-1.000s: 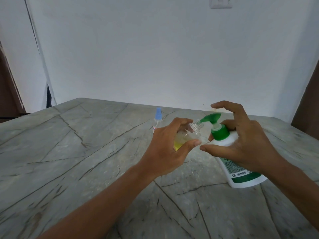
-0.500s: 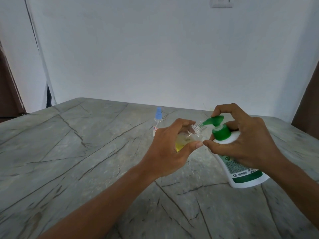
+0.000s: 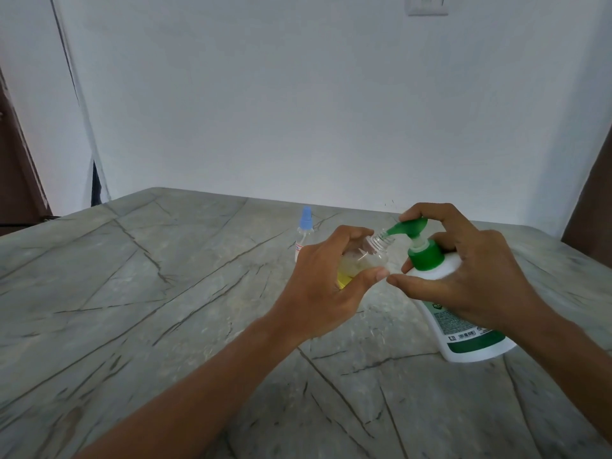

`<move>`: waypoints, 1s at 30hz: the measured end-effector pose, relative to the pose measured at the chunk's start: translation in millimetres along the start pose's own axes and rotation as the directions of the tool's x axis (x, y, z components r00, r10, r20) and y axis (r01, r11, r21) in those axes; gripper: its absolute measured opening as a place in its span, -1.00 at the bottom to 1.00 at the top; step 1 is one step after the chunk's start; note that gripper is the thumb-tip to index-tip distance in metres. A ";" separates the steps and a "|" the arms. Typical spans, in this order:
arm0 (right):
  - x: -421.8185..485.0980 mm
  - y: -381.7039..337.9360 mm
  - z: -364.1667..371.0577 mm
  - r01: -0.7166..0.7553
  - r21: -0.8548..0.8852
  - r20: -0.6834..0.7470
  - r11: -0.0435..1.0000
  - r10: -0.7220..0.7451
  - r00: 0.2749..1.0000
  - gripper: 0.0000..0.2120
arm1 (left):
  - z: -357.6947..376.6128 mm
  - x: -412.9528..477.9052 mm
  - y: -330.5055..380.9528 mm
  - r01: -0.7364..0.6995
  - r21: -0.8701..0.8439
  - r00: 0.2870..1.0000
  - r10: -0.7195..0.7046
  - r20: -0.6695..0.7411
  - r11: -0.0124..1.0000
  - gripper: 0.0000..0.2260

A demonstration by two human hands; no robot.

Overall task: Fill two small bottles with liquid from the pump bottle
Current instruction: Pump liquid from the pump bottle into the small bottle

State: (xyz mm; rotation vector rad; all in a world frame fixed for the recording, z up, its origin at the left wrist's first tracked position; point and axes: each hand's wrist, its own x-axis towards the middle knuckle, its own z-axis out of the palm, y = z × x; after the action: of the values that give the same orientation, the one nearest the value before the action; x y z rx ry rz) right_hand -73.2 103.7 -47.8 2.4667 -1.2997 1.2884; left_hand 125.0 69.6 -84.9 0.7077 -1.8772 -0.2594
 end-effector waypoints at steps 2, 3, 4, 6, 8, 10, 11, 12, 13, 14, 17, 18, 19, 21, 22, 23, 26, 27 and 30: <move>0.2 -0.8 -0.2 -0.004 -0.008 -0.013 1.000 0.003 1.000 -0.39 | 0.1 -0.2 0.2 0.007 0.000 1.000 -0.007 0.002 1.000 -0.58; 0.3 -1.1 -0.5 -0.001 -0.008 -0.019 1.000 0.001 1.000 -0.40 | 0.3 -0.5 0.5 0.012 -0.002 1.000 -0.012 0.005 1.000 -0.58; 0.3 -1.1 -0.6 0.005 -0.008 -0.024 1.000 -0.005 1.000 -0.41 | 0.6 -0.9 0.2 0.017 -0.005 1.000 -0.017 0.009 1.000 -0.58; 0.1 -2.0 -1.1 0.008 -0.001 -0.033 1.000 -0.008 0.999 -0.43 | 1.2 -1.9 -0.1 0.022 -0.009 1.000 -0.022 0.015 1.000 -0.59; -0.1 -1.9 -1.6 0.000 0.015 -0.041 1.000 0.001 0.999 -0.46 | 1.7 -2.7 0.3 0.022 -0.007 1.000 -0.021 0.019 1.000 -0.60; -0.1 -1.0 -1.4 0.013 -0.005 -0.039 1.000 -0.013 0.999 -0.47 | 1.8 -3.0 1.2 0.013 -0.003 1.000 -0.013 0.021 1.000 -0.60; -0.1 -0.8 -1.3 0.019 -0.016 -0.035 1.000 -0.020 0.999 -0.47 | 1.7 -3.1 1.8 0.010 -0.003 1.000 -0.010 0.023 1.000 -0.60; 0.0 -0.2 -1.3 0.022 -0.020 -0.032 1.000 -0.023 0.999 -0.47 | 1.5 -2.9 2.1 0.009 -0.003 1.000 -0.009 0.025 1.000 -0.60; 0.4 -0.1 -1.0 0.022 -0.018 -0.026 1.000 -0.022 0.999 -0.46 | 0.8 -2.7 2.1 0.011 -0.002 1.000 -0.010 0.026 1.000 -0.60; 0.5 0.5 -0.6 0.020 -0.016 -0.016 1.000 -0.021 1.000 -0.43 | 0.4 -2.4 1.7 0.014 -0.005 1.000 -0.014 0.025 1.000 -0.60; -0.1 1.2 0.7 0.014 0.003 0.006 1.000 -0.014 1.000 -0.34 | -0.2 -1.6 -0.3 0.019 -0.002 1.000 -0.019 0.020 1.000 -0.60; -0.5 1.1 0.8 0.013 0.013 0.010 1.000 -0.013 1.000 -0.31 | -0.3 -1.3 -0.8 0.019 0.002 1.000 -0.019 0.018 1.000 -0.59; -0.7 0.8 0.7 0.014 0.020 0.012 1.000 -0.014 1.000 -0.31 | -0.4 -1.1 -0.8 0.018 0.004 1.000 -0.018 0.018 1.000 -0.59; -0.8 1.1 0.1 0.023 0.019 0.008 1.000 -0.023 1.000 -0.35 | -0.2 -1.0 -0.6 0.017 -0.002 1.000 -0.017 0.018 1.000 -0.59; -0.7 1.3 -0.2 0.024 0.016 0.005 1.000 -0.024 1.000 -0.37 | -0.1 -1.1 -0.5 0.018 -0.006 1.000 -0.018 0.017 1.000 -0.58; -0.6 1.3 -0.4 0.024 0.012 0.004 1.000 -0.024 1.000 -0.38 | 0.1 -1.1 -0.6 0.018 -0.010 1.000 -0.018 0.017 1.000 -0.58; 0.2 1.2 0.1 0.015 -0.005 0.002 1.000 -0.015 1.000 -0.38 | 0.1 -1.0 -0.1 0.021 -0.019 1.000 -0.021 0.014 1.000 -0.58; 0.5 0.6 0.1 0.013 -0.008 0.001 1.000 -0.013 1.000 -0.39 | 0.1 -1.2 0.4 0.023 -0.019 1.000 -0.023 0.014 1.000 -0.58; 0.3 -0.8 -0.8 0.017 -0.012 -0.012 1.000 -0.017 1.000 -0.42 | 0.9 -2.6 0.9 0.022 -0.021 1.000 -0.022 0.023 1.000 -0.59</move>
State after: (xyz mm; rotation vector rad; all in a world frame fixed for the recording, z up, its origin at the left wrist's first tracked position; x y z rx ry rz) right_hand -73.1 104.3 -46.9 2.4526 -1.2771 1.2856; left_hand 124.5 71.7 -86.8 0.7141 -1.8864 -0.3017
